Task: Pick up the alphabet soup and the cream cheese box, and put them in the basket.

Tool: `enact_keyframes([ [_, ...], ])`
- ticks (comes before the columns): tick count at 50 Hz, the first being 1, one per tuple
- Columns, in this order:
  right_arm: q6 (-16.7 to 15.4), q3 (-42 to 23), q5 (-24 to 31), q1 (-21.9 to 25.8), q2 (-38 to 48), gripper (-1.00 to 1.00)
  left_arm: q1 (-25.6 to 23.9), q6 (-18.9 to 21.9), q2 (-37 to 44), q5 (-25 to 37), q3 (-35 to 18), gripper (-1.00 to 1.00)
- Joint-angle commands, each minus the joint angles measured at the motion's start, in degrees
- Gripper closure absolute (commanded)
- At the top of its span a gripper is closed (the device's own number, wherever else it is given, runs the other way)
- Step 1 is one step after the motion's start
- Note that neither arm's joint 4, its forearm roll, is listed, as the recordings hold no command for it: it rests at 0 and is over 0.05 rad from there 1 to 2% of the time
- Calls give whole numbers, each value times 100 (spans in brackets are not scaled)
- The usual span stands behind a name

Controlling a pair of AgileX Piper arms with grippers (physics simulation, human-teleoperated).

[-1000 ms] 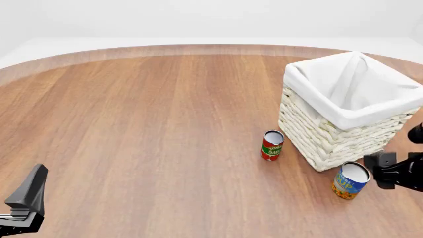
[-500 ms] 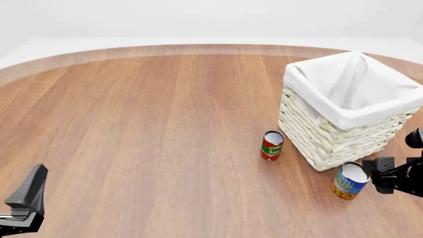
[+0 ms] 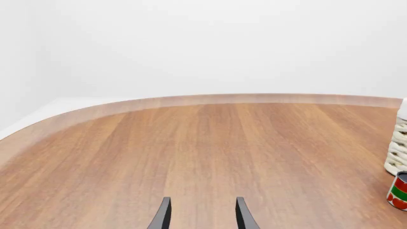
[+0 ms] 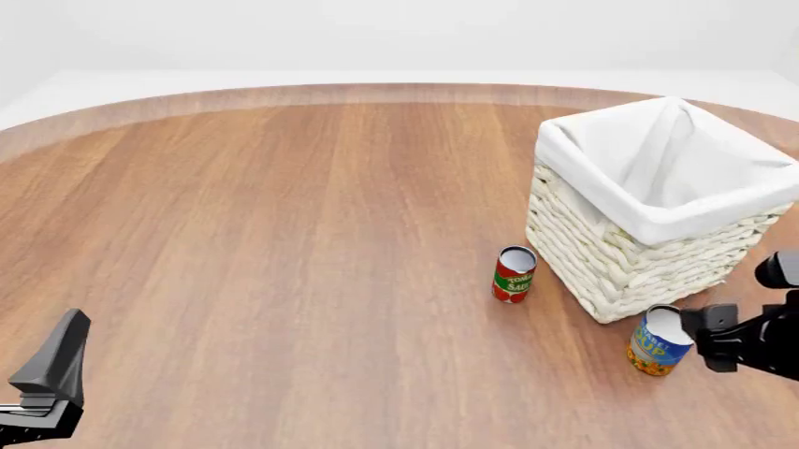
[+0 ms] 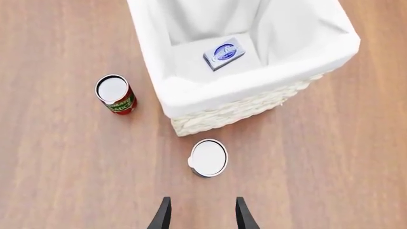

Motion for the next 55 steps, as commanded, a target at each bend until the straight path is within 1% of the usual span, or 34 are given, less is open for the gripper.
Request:
enact_keyframes([
  [1, 13, 128, -63, 4, 20, -100, 0, 0, 0, 0, 0, -100],
  [2, 20, 247, -207, 14, 54, -100, 0, 0, 0, 0, 0, -100],
  [4, 23, 149, -65, 21, 16, -100, 0, 0, 0, 0, 0, -100],
  [8, 38, 176, -88, 11, 15, -100, 0, 0, 0, 0, 0, -100],
  [10, 37, 360, -331, 8, 88, -100, 0, 0, 0, 0, 0, -100],
  [11, 40, 240, -139, 16, 23, -100, 0, 0, 0, 0, 0, -100],
  [13, 33, 235, -143, 6, 35, -100, 0, 0, 0, 0, 0, -100],
  [15, 47, 414, -368, 16, 89, -100, 0, 0, 0, 0, 0, -100],
  [17, 38, 325, -226, 14, 51, -100, 0, 0, 0, 0, 0, -100],
  [18, 37, 433, -391, 2, 107, -100, 0, 0, 0, 0, 0, -100],
  [19, 28, 340, -244, -8, 59, -100, 0, 0, 0, 0, 0, -100],
  [20, 44, 323, -214, 1, 49, -100, 0, 0, 0, 0, 0, -100],
  [22, 34, 486, -447, -1, 128, -100, 0, 0, 0, 0, 0, -100],
  [23, 41, 387, -309, 1, 96, -100, 0, 0, 0, 0, 0, -100],
  [24, 37, 383, -287, 2, 86, -100, 0, 0, 0, 0, 0, -100],
  [29, 24, 450, -399, -36, 184, -100, 0, 0, 0, 0, 0, -100],
  [31, 11, 546, -568, -51, 280, -100, 0, 0, 0, 0, 0, -100],
  [33, 5, 501, -483, -52, 251, -100, 0, 0, 0, 0, 0, -100],
  [40, 20, 584, -601, -60, 325, -100, 0, 0, 0, 0, 0, -100],
  [41, -112, 706, -969, -242, 686, -100, 0, 0, 0, 0, 0, -100],
  [42, -82, 752, -1042, -224, 704, -100, 0, 0, 0, 0, 0, -100],
  [45, 65, 618, -734, -127, 543, -100, 0, 0, 0, 0, 0, -100],
  [46, 14, 609, -748, -159, 562, -100, 0, 0, 0, 0, 0, -100],
  [48, 14, 771, -998, -153, 660, -100, 0, 0, 0, 0, 0, -100],
  [49, 34, 784, -1005, -134, 654, -100, 0, 0, 0, 0, 0, -100],
  [50, 31, 664, -798, -135, 565, -100, 0, 0, 0, 0, 0, -100],
  [55, 3, 667, -786, -160, 584, -100, 0, 0, 0, 0, 0, -100],
])
